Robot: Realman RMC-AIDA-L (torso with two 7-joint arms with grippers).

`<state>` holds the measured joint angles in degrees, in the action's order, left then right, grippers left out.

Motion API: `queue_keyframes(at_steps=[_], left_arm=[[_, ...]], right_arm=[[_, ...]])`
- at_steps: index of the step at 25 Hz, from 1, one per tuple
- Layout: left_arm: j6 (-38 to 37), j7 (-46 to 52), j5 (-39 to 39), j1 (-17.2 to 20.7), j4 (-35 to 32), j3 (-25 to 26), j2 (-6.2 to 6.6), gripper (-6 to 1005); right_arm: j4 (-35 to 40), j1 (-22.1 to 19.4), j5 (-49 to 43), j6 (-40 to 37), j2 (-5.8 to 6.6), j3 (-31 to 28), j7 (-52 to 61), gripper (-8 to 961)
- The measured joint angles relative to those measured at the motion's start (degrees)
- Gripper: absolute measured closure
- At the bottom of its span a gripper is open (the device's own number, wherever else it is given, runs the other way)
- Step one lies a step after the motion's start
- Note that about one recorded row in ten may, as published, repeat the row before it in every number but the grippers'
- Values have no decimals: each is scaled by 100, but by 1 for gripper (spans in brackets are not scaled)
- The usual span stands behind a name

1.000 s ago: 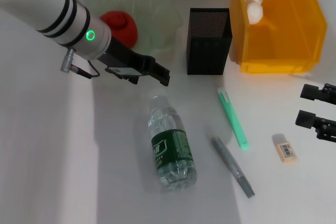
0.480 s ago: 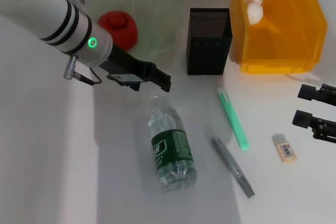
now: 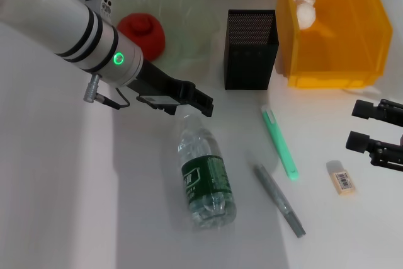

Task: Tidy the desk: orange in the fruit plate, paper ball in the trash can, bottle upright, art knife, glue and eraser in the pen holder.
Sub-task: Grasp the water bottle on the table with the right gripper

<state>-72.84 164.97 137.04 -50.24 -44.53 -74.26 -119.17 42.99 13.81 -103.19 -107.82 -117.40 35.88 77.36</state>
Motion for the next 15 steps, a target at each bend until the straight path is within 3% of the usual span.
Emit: queue_keyframes(at_steps=[15], left_arm=[[246, -6, -192, 58, -4, -329, -1, 162]], right_arm=[[-1, -2, 0, 0, -2, 26, -1, 228]])
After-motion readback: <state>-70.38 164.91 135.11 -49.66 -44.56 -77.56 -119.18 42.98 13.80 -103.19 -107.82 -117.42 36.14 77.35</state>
